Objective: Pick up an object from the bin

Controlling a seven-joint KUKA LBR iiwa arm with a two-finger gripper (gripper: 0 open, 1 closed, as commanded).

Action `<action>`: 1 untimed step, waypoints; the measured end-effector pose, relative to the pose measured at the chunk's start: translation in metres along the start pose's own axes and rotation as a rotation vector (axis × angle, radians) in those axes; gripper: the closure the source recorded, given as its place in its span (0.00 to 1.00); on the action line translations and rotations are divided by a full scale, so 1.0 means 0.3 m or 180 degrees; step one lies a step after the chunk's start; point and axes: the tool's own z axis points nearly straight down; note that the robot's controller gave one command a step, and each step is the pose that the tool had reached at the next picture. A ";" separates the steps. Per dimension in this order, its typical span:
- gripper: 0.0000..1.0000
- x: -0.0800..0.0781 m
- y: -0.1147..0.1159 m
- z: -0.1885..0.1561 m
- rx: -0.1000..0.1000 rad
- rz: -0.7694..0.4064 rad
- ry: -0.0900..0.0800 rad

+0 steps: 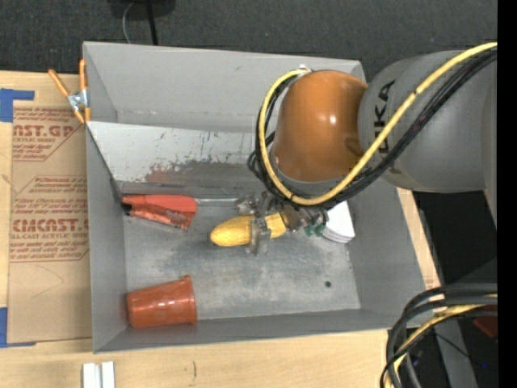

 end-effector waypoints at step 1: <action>1.00 -0.001 -0.021 -0.150 -0.0002 0.0019 0.0018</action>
Offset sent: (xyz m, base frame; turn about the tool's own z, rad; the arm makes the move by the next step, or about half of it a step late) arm -0.0100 0.0074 0.1969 -0.0598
